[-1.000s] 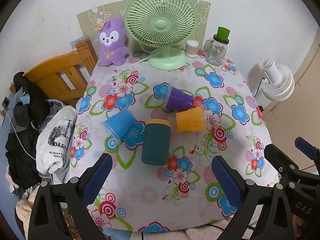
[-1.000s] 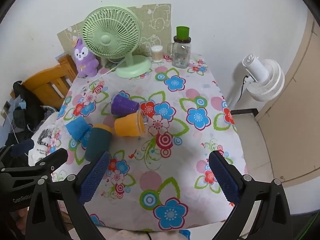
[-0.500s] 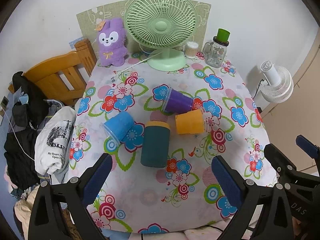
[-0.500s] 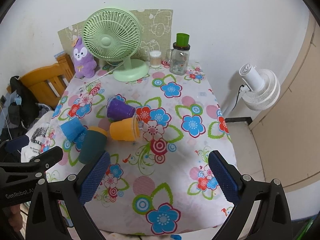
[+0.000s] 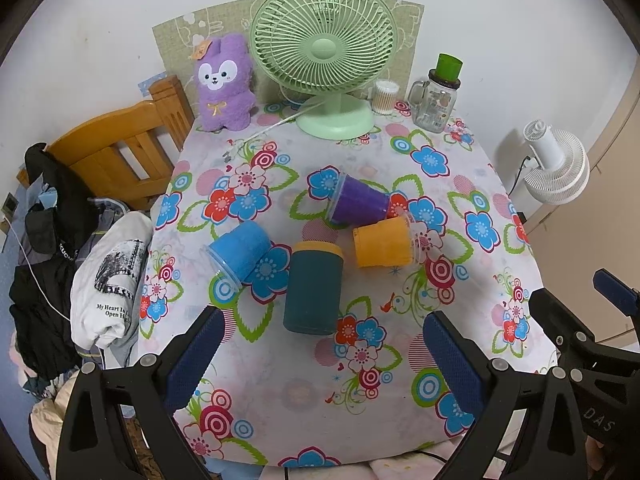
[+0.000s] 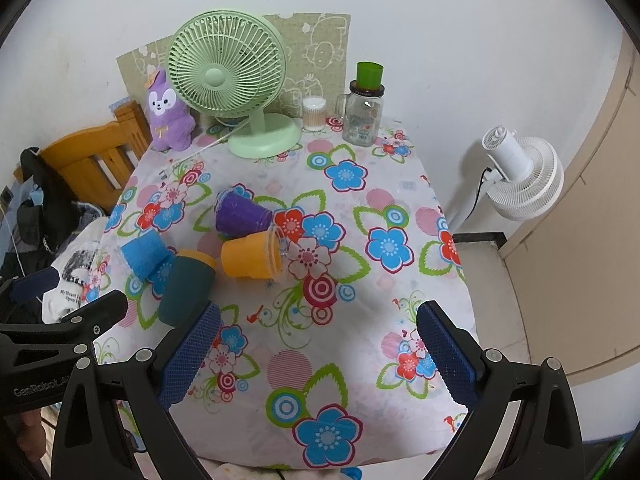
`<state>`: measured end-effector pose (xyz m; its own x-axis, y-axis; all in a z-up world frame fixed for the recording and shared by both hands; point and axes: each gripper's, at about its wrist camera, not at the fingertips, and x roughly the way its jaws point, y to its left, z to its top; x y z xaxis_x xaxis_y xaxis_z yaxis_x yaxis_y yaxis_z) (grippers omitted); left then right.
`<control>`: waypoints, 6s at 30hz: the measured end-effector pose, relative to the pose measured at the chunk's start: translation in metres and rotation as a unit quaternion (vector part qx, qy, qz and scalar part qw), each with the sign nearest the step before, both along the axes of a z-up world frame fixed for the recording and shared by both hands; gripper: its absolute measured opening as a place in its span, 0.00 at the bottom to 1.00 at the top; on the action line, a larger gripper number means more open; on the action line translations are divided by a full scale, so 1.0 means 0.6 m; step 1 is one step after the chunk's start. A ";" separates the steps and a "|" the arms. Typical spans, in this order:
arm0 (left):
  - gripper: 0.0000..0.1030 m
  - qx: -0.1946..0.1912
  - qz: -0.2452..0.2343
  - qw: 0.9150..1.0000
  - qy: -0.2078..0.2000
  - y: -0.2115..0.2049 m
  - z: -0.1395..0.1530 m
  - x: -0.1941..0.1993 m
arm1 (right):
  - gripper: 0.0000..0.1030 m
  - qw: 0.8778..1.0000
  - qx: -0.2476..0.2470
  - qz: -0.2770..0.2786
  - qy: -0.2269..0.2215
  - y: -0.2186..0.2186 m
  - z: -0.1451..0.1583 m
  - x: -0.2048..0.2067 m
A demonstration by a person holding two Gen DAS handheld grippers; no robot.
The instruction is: Flip cup upside down
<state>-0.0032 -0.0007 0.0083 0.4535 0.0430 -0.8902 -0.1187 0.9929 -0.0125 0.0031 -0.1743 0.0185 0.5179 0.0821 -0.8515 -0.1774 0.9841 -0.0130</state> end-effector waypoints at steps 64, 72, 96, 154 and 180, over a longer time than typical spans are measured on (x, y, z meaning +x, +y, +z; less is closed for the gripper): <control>0.97 0.015 -0.091 0.989 0.112 -0.041 -0.215 0.350 | 0.97 0.991 0.010 -0.011 0.130 -0.014 -0.207 0.314; 0.97 0.008 -0.091 0.986 0.142 -0.038 -0.262 0.381 | 0.97 0.988 0.005 -0.008 0.151 -0.007 -0.245 0.344; 0.79 0.002 -0.105 0.985 0.138 -0.046 -0.269 0.394 | 0.97 0.986 0.020 -0.014 0.165 0.001 -0.261 0.350; 0.79 0.019 -0.260 0.959 0.113 -0.140 -0.236 0.097 | 0.97 0.987 0.031 0.070 0.142 -0.049 -0.219 0.048; 0.93 0.017 -0.355 0.927 0.118 -0.159 -0.278 0.116 | 0.97 0.990 0.045 -0.009 0.134 -0.054 -0.264 0.047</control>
<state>0.0661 -0.0963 -0.1584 0.1722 -0.1614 -0.9717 0.5693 0.8213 -0.0356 0.0315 -0.2067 -0.1398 0.2766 0.1573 -0.9480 -0.1458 0.9820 0.1204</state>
